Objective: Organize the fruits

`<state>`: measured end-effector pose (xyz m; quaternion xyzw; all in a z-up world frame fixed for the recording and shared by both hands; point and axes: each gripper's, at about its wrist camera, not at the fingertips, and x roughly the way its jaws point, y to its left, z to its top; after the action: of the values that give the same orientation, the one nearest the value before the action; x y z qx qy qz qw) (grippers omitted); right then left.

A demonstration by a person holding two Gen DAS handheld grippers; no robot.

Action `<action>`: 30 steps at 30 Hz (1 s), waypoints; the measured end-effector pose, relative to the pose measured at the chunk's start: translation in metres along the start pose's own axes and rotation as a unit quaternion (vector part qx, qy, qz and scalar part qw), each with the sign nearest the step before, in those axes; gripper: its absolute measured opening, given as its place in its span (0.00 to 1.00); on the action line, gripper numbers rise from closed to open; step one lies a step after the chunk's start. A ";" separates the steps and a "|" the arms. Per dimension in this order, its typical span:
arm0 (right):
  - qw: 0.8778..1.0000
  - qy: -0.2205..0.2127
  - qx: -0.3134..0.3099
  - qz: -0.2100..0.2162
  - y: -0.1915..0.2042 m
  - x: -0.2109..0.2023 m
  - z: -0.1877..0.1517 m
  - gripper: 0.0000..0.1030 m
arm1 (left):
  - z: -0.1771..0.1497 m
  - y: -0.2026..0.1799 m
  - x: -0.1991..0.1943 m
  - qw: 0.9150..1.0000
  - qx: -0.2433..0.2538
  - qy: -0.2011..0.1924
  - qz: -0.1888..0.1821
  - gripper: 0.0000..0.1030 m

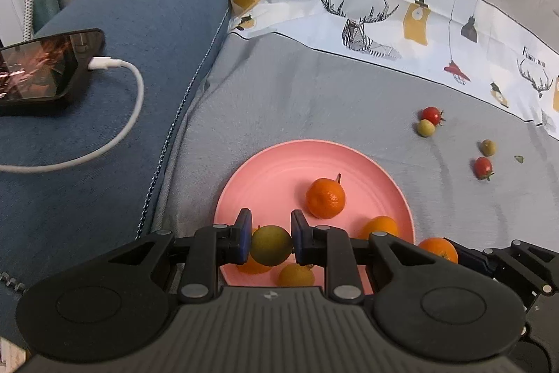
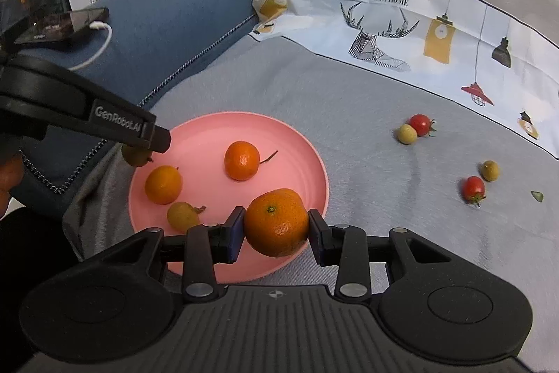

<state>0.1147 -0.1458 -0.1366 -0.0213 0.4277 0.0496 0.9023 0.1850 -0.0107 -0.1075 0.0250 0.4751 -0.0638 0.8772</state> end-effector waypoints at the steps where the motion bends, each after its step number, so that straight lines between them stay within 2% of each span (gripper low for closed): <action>1: 1.000 0.002 -0.001 0.000 0.000 0.003 0.001 0.38 | 0.001 0.000 0.003 1.000 0.001 0.002 0.001 0.25; 7: 1.000 0.006 -0.012 0.003 0.003 0.014 0.007 0.39 | 0.004 -0.003 0.017 1.000 0.015 0.010 -0.004 0.26; 8: 1.000 0.006 -0.013 0.008 0.004 0.015 0.008 0.40 | 0.005 -0.005 0.017 1.000 0.019 0.011 -0.009 0.33; 9: 1.000 0.003 -0.014 0.014 0.004 0.015 0.010 0.42 | 0.006 -0.005 0.016 1.000 0.023 0.009 -0.015 0.57; 10: 1.000 0.000 -0.017 0.019 0.005 0.015 0.012 0.54 | 0.006 -0.005 0.014 1.000 0.023 0.002 -0.014 0.73; 11: 0.999 -0.003 -0.024 0.023 0.007 0.014 0.013 0.66 | 0.006 -0.005 0.010 1.000 0.021 -0.010 -0.007 0.97; 13: 0.999 -0.011 -0.036 0.022 0.010 0.009 0.014 0.78 | 0.002 -0.004 -0.002 0.999 0.020 -0.045 0.005 1.00; 14: 0.999 -0.013 -0.041 0.021 0.012 0.006 0.013 0.81 | 0.002 -0.005 -0.005 0.999 0.026 -0.046 0.004 1.00; 20: 1.000 0.011 -0.018 0.018 0.011 -0.016 -0.001 0.89 | -0.020 -0.007 -0.026 0.999 0.038 -0.025 0.021 1.00; 23: 1.000 0.017 0.006 0.007 0.006 -0.034 -0.009 0.93 | -0.036 -0.006 -0.043 0.998 0.040 -0.026 0.049 1.00; 25: 1.000 0.015 0.012 -0.004 0.003 -0.044 -0.013 0.93 | -0.046 -0.004 -0.054 0.997 0.034 -0.019 0.074 1.00; 30: 0.999 -0.005 0.022 -0.035 -0.001 -0.075 -0.022 0.94 | -0.070 -0.005 -0.077 0.997 0.023 -0.008 0.074 1.00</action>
<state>0.0509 -0.1535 -0.0923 -0.0163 0.4235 0.0089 0.9057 0.0845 -0.0017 -0.0810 0.0796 0.4633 -0.0093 0.8826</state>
